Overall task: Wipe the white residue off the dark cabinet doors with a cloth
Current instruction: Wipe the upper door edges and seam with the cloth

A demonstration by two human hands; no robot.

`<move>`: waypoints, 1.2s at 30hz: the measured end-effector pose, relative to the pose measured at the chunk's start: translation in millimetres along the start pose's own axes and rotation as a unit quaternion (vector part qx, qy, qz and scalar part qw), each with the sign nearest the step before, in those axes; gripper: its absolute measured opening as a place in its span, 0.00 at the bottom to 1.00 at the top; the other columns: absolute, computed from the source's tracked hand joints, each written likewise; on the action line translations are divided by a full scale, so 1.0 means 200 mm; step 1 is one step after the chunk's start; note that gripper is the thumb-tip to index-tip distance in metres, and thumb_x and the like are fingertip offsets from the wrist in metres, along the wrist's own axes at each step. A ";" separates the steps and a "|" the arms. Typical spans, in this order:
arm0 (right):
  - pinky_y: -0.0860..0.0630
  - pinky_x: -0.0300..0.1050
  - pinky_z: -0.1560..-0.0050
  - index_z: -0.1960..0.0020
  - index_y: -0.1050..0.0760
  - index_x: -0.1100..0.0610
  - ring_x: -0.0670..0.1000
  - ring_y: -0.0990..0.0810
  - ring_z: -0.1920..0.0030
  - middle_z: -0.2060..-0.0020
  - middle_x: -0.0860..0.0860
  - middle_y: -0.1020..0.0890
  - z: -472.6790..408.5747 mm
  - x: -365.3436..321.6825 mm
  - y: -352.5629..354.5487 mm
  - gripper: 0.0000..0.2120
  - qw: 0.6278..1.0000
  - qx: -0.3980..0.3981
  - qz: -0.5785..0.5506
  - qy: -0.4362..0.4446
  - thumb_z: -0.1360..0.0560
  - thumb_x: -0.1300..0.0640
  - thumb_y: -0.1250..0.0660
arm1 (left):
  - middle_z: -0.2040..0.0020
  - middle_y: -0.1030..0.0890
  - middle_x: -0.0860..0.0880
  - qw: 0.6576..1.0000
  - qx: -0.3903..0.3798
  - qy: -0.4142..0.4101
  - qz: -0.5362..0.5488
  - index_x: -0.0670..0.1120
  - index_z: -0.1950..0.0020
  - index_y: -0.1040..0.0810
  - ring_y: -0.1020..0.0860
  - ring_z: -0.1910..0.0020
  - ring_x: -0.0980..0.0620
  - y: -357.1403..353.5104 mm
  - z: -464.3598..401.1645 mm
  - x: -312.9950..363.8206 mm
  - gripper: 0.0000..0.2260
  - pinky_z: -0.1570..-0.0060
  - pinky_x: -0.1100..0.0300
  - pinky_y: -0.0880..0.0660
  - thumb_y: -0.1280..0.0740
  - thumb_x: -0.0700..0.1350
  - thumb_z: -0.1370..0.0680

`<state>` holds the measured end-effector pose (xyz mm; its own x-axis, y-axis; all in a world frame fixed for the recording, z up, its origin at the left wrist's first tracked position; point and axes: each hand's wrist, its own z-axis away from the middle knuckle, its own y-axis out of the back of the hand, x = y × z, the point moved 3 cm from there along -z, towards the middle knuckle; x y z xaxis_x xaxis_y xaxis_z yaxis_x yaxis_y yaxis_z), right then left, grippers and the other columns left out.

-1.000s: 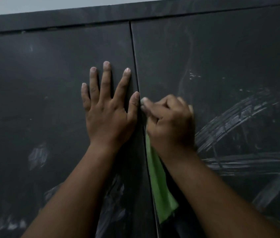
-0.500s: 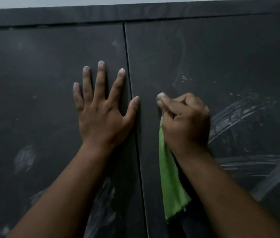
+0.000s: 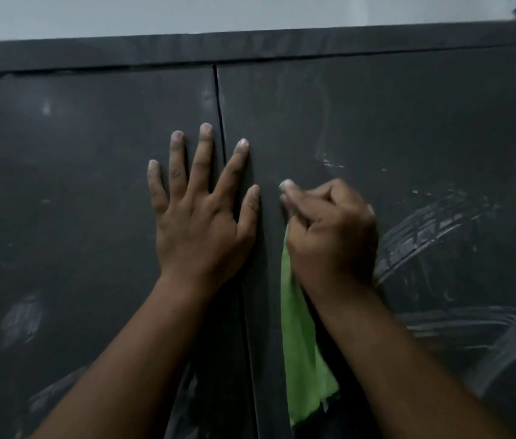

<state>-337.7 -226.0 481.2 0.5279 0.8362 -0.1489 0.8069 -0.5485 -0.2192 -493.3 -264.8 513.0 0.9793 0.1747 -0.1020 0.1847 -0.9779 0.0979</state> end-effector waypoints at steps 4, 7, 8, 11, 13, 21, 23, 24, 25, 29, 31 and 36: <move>0.27 0.54 0.60 0.47 0.13 0.46 0.58 0.23 0.63 0.63 0.49 0.21 0.11 0.13 0.10 0.07 0.999 0.016 0.031 0.029 0.24 0.54 0.23 | 0.14 0.51 0.50 1.000 -0.008 -0.003 -0.001 0.61 0.16 0.46 0.58 0.15 0.44 0.00 -0.02 0.03 0.28 0.20 0.35 0.58 0.50 0.65 0.16; 0.24 0.59 0.60 0.48 0.12 0.48 0.61 0.22 0.62 0.63 0.51 0.21 -0.03 0.22 0.12 0.05 0.997 0.062 0.035 -0.026 0.24 0.52 0.24 | 0.14 0.52 0.51 1.000 -0.015 0.002 -0.004 0.61 0.16 0.46 0.58 0.15 0.44 0.00 -0.02 0.04 0.29 0.20 0.34 0.58 0.51 0.65 0.17; 0.23 0.60 0.59 0.48 0.13 0.48 0.61 0.22 0.61 0.62 0.51 0.21 -0.10 0.24 0.11 0.06 0.996 0.071 0.026 -0.051 0.24 0.52 0.25 | 0.14 0.52 0.51 1.000 -0.017 0.004 -0.005 0.61 0.16 0.46 0.59 0.15 0.44 0.00 -0.02 0.04 0.29 0.20 0.34 0.58 0.51 0.65 0.17; 0.22 0.60 0.55 0.47 0.13 0.49 0.59 0.21 0.59 0.60 0.50 0.21 -0.27 0.19 0.05 0.07 0.994 0.070 -0.005 -0.084 0.23 0.51 0.27 | 0.14 0.54 0.52 1.000 -0.027 0.009 -0.012 0.61 0.16 0.48 0.60 0.16 0.45 0.00 -0.03 0.07 0.29 0.21 0.33 0.59 0.52 0.65 0.17; 0.22 0.60 0.53 0.47 0.13 0.48 0.58 0.20 0.58 0.59 0.51 0.20 -0.27 0.12 0.01 0.06 0.996 0.047 -0.027 -0.068 0.23 0.52 0.27 | 0.14 0.55 0.53 0.999 -0.030 0.016 -0.015 0.62 0.16 0.50 0.61 0.16 0.45 -0.01 -0.05 0.10 0.29 0.22 0.32 0.60 0.53 0.64 0.17; 0.24 0.57 0.57 0.51 0.13 0.49 0.61 0.22 0.60 0.62 0.52 0.20 -0.14 0.19 0.12 0.03 0.999 0.033 0.031 -0.009 0.25 0.52 0.24 | 0.14 0.56 0.54 0.999 -0.038 0.016 -0.015 0.61 0.15 0.51 0.62 0.16 0.46 -0.03 -0.05 0.15 0.29 0.22 0.30 0.60 0.53 0.64 0.17; 0.22 0.59 0.56 0.52 0.13 0.51 0.62 0.21 0.59 0.61 0.53 0.20 -0.27 0.23 0.12 0.06 0.997 0.059 0.033 -0.046 0.23 0.50 0.26 | 0.14 0.56 0.54 0.999 -0.041 0.018 -0.016 0.62 0.15 0.51 0.62 0.16 0.46 -0.03 -0.05 0.15 0.29 0.22 0.31 0.60 0.53 0.64 0.17; 0.22 0.60 0.54 0.50 0.14 0.51 0.62 0.21 0.58 0.60 0.53 0.20 -0.35 0.24 0.10 0.07 0.996 0.060 0.027 -0.060 0.23 0.49 0.27 | 0.14 0.56 0.54 0.999 -0.041 0.020 -0.017 0.62 0.15 0.50 0.62 0.16 0.46 -0.03 -0.05 0.15 0.29 0.22 0.31 0.60 0.53 0.64 0.17; 0.21 0.59 0.53 0.48 0.14 0.51 0.61 0.20 0.57 0.58 0.54 0.20 -0.42 0.23 0.09 0.08 0.996 0.054 0.022 -0.064 0.22 0.49 0.29 | 0.14 0.56 0.54 0.999 -0.040 0.021 -0.018 0.62 0.15 0.50 0.62 0.16 0.46 -0.03 -0.05 0.15 0.29 0.22 0.31 0.61 0.53 0.64 0.17; 0.22 0.57 0.51 0.46 0.14 0.49 0.60 0.20 0.55 0.56 0.54 0.20 -0.49 0.13 0.01 0.08 1.000 0.003 -0.005 -0.025 0.21 0.50 0.30 | 0.14 0.57 0.54 0.999 -0.041 0.029 -0.018 0.62 0.15 0.51 0.63 0.16 0.46 -0.03 -0.05 0.17 0.29 0.22 0.31 0.61 0.53 0.64 0.17; 0.22 0.59 0.54 0.49 0.13 0.50 0.61 0.21 0.58 0.59 0.55 0.21 -0.35 0.07 0.00 0.05 0.999 -0.021 -0.017 0.019 0.22 0.54 0.28 | 0.14 0.58 0.54 0.999 -0.042 0.030 -0.016 0.62 0.15 0.52 0.63 0.16 0.47 -0.03 -0.04 0.17 0.29 0.22 0.32 0.60 0.53 0.63 0.17; 0.27 0.55 0.58 0.48 0.13 0.46 0.58 0.23 0.61 0.63 0.49 0.22 -0.04 0.18 0.13 0.06 0.999 -0.027 0.014 0.041 0.24 0.53 0.24 | 0.14 0.57 0.53 0.999 -0.044 0.021 -0.021 0.61 0.15 0.51 0.61 0.16 0.46 -0.04 -0.01 0.18 0.29 0.21 0.33 0.59 0.53 0.64 0.17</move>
<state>-295.3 -210.7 477.9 0.5680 0.8197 -0.0736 0.8040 -0.5718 -0.1630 -459.6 -251.4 510.2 0.9731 0.2210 -0.0654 0.2294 -0.9564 0.1807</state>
